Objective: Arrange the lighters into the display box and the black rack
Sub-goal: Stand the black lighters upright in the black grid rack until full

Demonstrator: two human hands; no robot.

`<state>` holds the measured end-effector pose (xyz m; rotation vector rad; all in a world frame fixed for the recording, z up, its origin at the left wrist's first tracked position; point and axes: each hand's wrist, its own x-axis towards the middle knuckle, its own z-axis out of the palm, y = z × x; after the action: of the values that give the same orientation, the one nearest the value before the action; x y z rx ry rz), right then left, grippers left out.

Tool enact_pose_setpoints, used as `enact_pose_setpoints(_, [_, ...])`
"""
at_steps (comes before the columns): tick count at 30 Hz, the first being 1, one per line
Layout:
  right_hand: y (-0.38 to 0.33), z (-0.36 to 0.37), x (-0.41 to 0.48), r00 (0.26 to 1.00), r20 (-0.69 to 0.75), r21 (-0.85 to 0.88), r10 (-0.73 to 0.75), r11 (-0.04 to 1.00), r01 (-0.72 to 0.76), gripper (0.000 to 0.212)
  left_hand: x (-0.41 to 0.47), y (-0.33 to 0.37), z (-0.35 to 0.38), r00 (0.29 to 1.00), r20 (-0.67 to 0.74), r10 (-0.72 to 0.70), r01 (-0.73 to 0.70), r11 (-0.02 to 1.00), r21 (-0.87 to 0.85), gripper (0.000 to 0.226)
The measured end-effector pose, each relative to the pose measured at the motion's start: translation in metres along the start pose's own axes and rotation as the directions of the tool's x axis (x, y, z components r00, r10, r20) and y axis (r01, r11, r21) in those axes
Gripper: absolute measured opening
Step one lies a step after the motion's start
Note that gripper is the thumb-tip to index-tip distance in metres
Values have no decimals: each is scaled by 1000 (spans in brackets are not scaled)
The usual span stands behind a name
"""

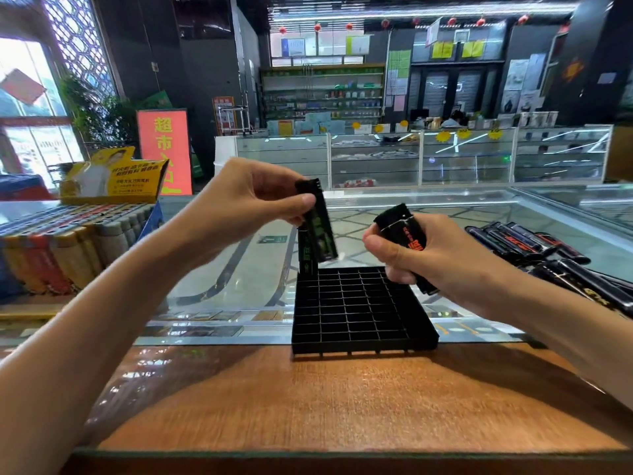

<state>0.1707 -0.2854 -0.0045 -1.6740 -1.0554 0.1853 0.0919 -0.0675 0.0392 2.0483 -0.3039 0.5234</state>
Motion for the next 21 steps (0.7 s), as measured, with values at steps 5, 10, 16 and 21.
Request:
enact_pose_setpoints(5, [3,-5,2,996,66,124,60,990,-68,65,0,-6,2,998,64,-13,-4,967,254,27])
enact_pose_setpoints(10, [2,-8,1,982,149,217,116,965,-147,30,1,-11,3,999,42,28,-41,939,342,30])
enact_pose_setpoints(16, [-3,-8,-1,969,232,339,84,927,-161,40,1,-15,5,998,-5,69,-61,917,394,39])
enact_pose_setpoints(21, [-5,-8,-4,953,304,335,18,934,-124,37,-1,-13,5,994,-3,110,-95,874,476,33])
